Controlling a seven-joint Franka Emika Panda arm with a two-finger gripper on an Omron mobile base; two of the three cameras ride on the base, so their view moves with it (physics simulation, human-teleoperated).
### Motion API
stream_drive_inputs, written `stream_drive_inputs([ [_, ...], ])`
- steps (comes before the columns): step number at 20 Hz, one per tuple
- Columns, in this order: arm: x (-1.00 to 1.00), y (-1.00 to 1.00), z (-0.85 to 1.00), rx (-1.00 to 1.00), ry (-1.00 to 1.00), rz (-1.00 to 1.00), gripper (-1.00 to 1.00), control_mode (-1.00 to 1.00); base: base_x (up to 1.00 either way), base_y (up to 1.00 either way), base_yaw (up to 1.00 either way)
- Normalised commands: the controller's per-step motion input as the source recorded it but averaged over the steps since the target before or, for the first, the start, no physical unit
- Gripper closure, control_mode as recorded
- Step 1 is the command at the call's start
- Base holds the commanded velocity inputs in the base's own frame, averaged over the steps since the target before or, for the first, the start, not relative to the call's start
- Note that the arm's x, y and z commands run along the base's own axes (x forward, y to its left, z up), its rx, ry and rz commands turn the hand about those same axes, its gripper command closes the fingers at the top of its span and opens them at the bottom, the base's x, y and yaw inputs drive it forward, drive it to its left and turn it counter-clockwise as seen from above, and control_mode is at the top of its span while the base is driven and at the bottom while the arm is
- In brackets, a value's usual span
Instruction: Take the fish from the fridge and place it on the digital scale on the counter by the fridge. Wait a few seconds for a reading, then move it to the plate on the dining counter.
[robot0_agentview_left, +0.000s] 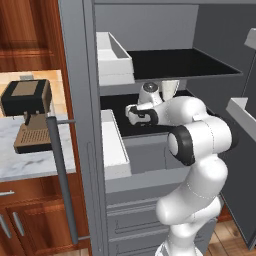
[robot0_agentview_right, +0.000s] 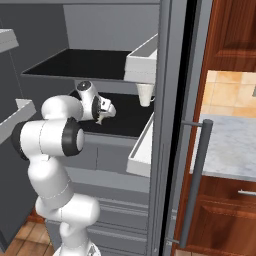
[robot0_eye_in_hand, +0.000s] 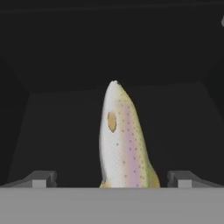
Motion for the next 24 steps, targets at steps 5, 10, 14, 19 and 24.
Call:
stream_drive_inputs([
  [5, -0.01, 0.00, -0.45, 0.00, 0.01, 0.00, -1.00, -1.00, 0.00, 0.00, 0.00],
  [10, -0.02, 0.00, -0.03, 0.00, 0.00, 0.00, -1.00, -1.00, 0.00, 0.00, 0.00],
  [14, 0.00, 0.00, 0.00, 0.00, 0.00, 0.00, 1.00, -1.00, 0.00, 0.00, 0.00],
  [19, 0.00, 0.00, 0.00, 0.00, 0.00, 0.00, 1.00, -1.00, 0.00, 0.00, 0.00],
  [24, -0.04, 0.00, 0.00, 0.00, 0.00, 0.00, 1.00, -1.00, 0.00, 0.00, 0.00],
])
